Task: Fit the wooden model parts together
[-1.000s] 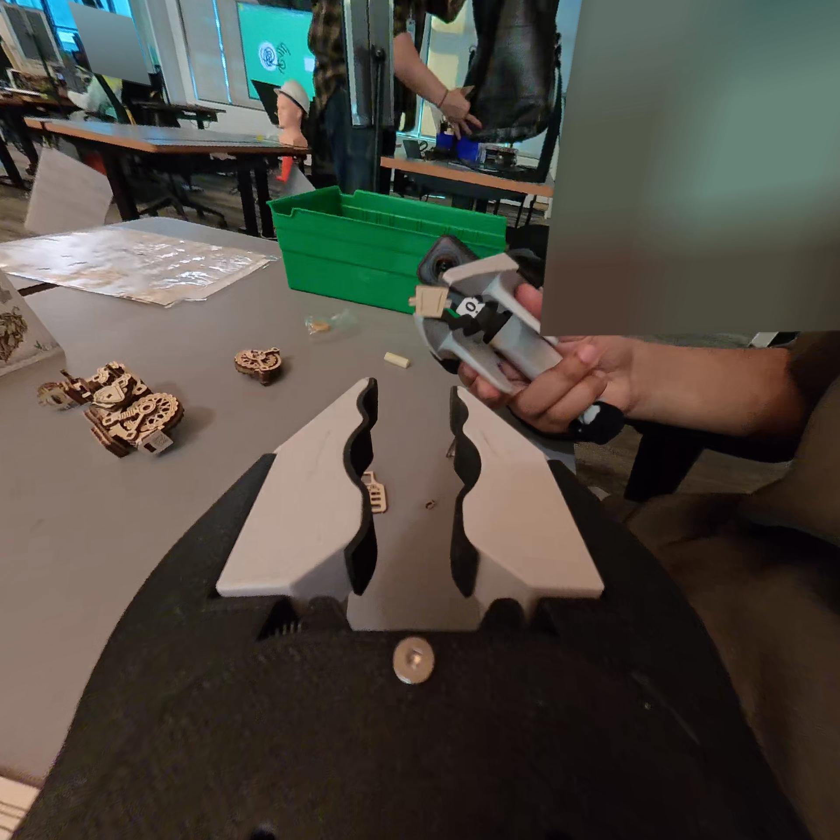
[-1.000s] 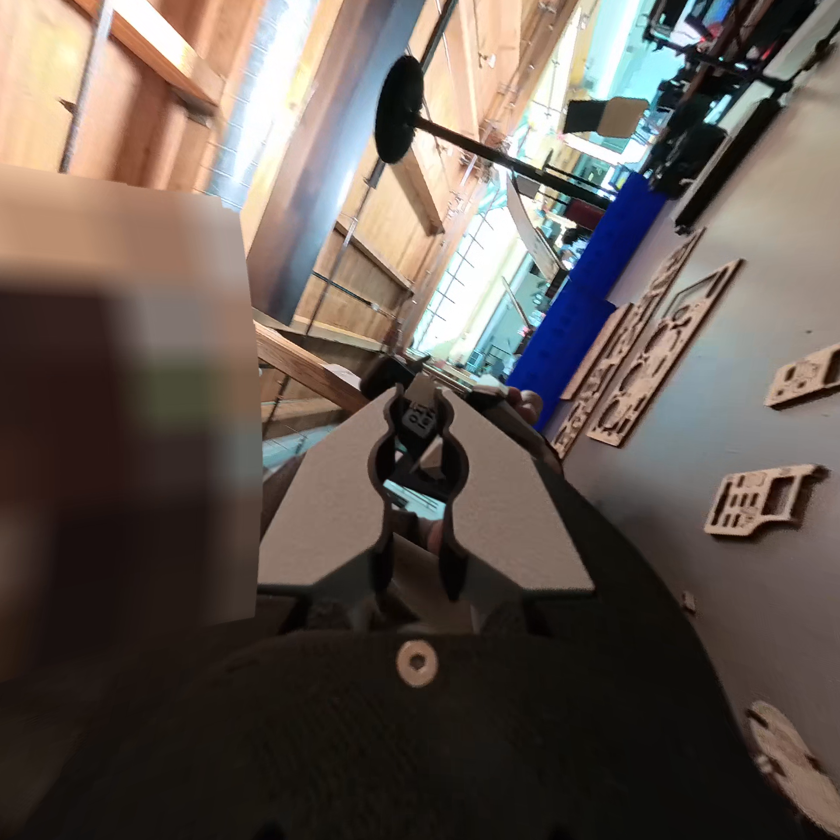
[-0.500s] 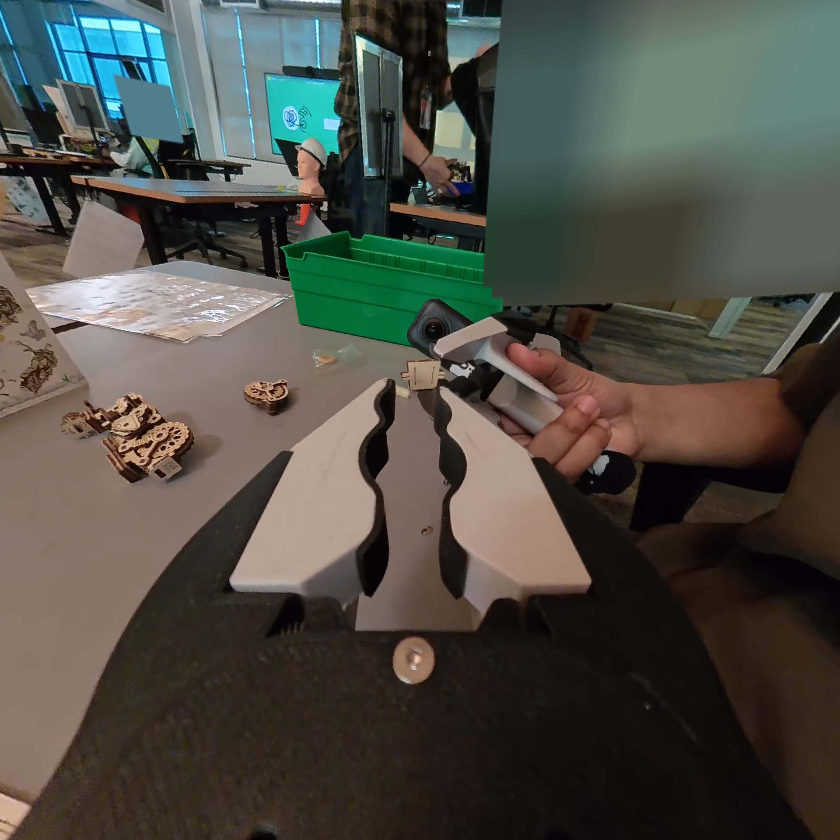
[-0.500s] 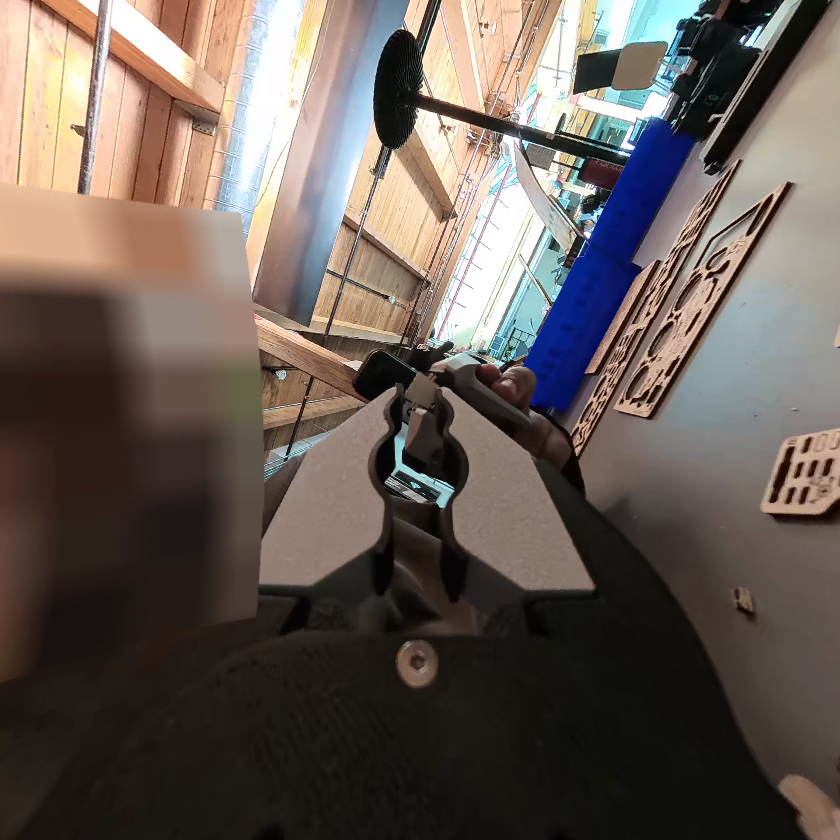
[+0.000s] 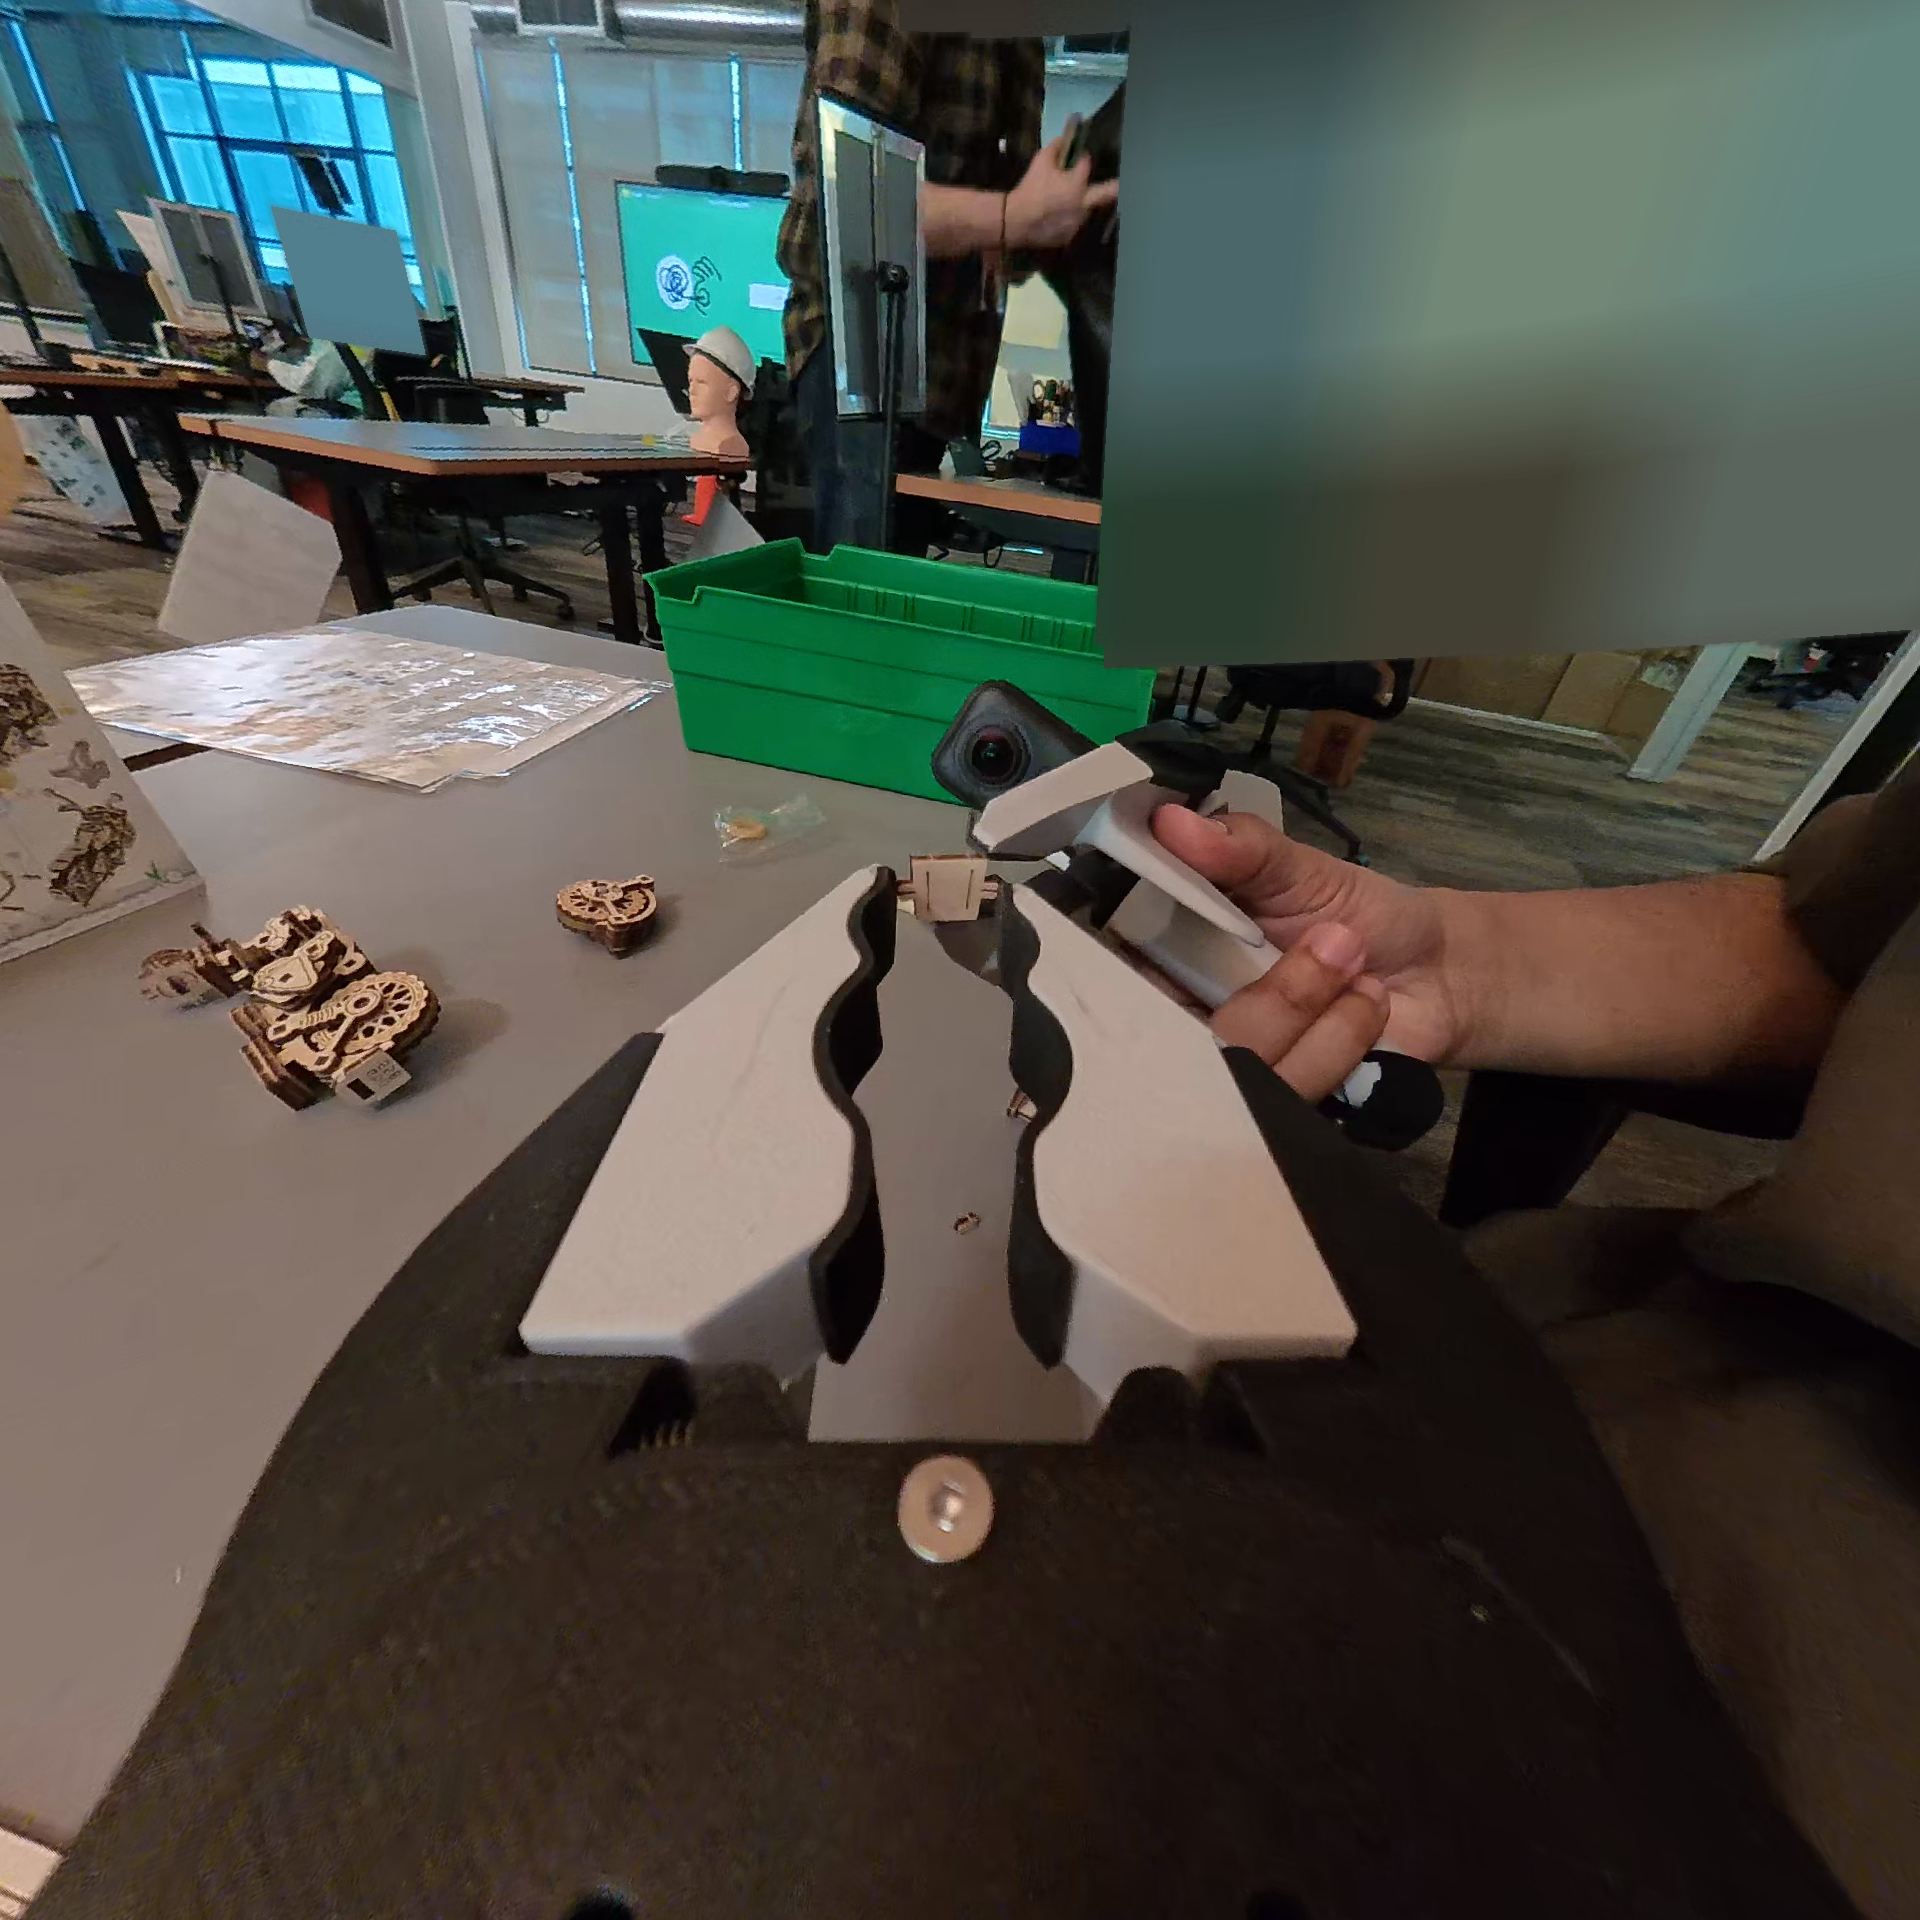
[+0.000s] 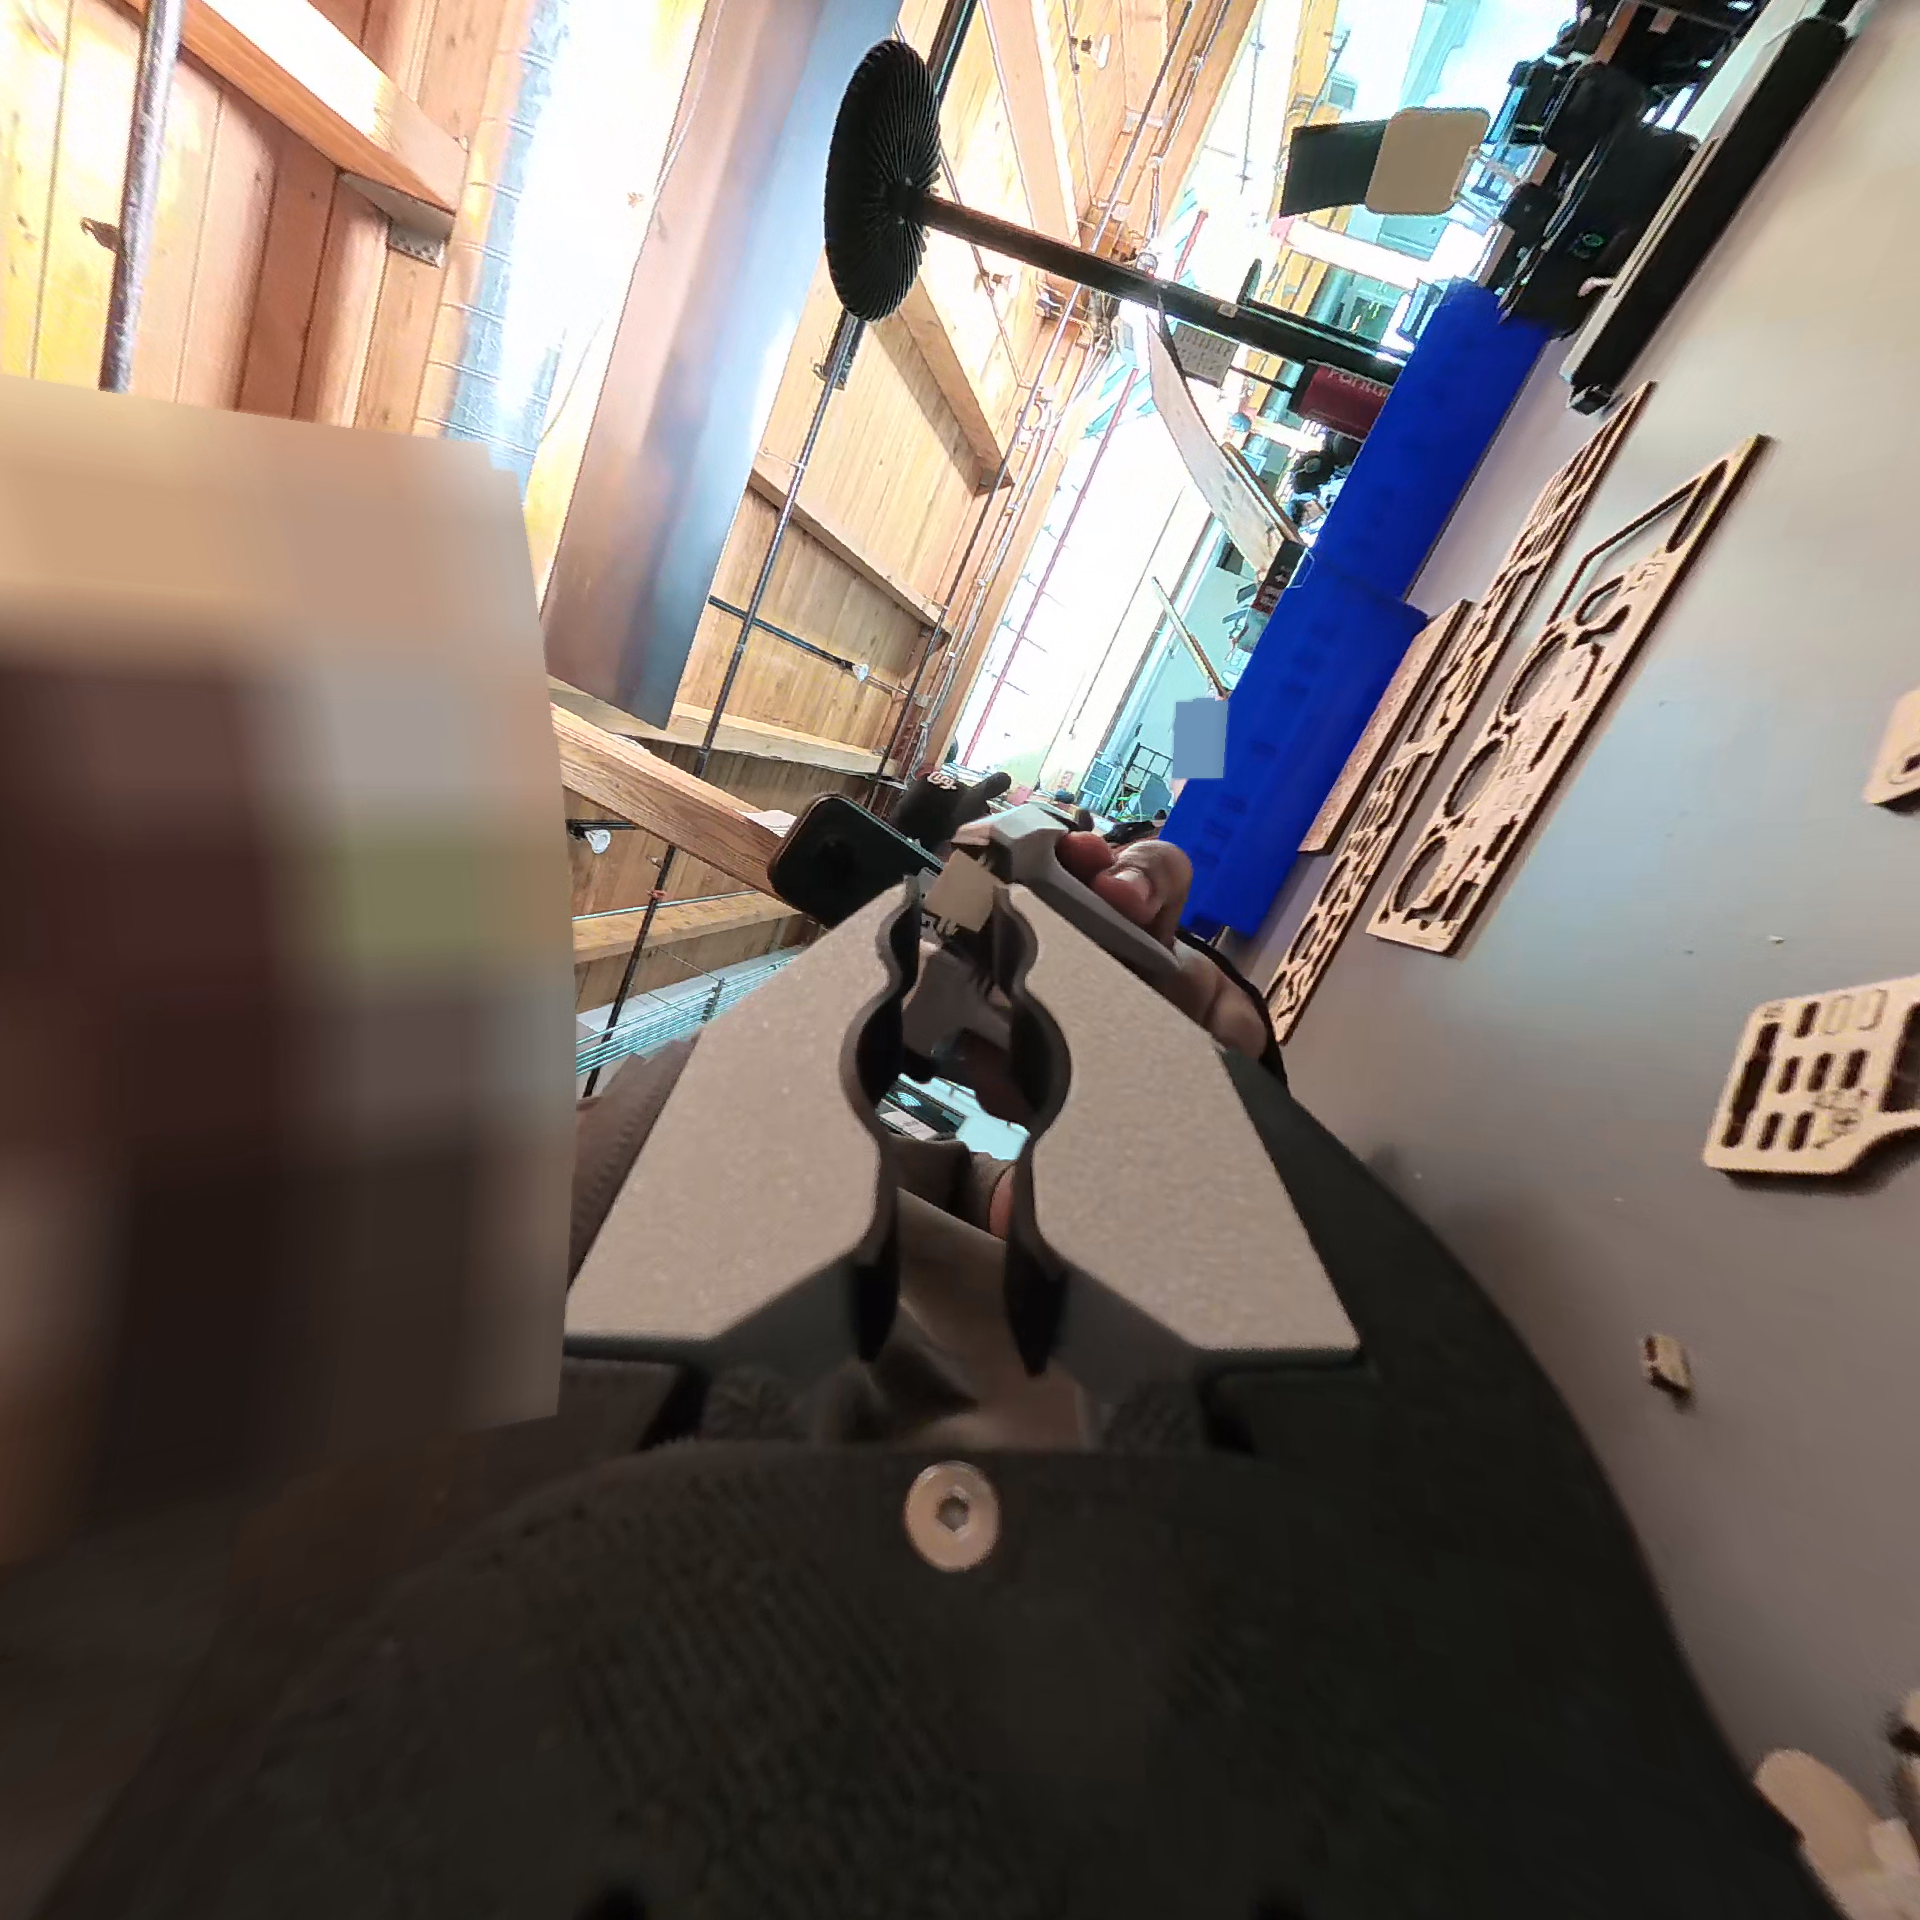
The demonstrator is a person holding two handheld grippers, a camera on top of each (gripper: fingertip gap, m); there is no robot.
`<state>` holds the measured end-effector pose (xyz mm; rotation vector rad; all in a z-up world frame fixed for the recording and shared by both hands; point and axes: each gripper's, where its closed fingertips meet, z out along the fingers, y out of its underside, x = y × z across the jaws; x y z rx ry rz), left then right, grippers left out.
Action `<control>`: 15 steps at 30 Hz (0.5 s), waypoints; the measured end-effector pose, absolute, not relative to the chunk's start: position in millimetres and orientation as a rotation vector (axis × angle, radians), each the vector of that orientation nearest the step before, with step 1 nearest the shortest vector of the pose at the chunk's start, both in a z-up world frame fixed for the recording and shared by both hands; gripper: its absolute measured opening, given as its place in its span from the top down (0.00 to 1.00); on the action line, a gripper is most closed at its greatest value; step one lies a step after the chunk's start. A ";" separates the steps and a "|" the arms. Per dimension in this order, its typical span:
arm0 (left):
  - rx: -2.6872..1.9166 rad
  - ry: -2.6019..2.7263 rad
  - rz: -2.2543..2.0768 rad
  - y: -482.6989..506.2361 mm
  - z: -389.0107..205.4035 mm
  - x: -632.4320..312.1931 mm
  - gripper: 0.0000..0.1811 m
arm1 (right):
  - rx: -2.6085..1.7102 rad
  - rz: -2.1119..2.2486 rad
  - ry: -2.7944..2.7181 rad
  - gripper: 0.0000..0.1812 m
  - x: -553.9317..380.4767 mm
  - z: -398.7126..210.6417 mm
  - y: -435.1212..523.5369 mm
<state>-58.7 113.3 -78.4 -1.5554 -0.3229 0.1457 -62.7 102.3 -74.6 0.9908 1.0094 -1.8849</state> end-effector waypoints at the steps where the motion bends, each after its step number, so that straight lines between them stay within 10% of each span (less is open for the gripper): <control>1: -1.555 -0.324 0.143 113.2 -78.4 -58.7 0.91 | 0.991 -1.885 1.011 0.94 -62.7 -74.7 102.2; 15: -1.824 -0.185 0.185 123.3 -118.6 -50.0 0.91 | 1.215 -2.133 1.836 0.84 -87.0 -64.1 188.9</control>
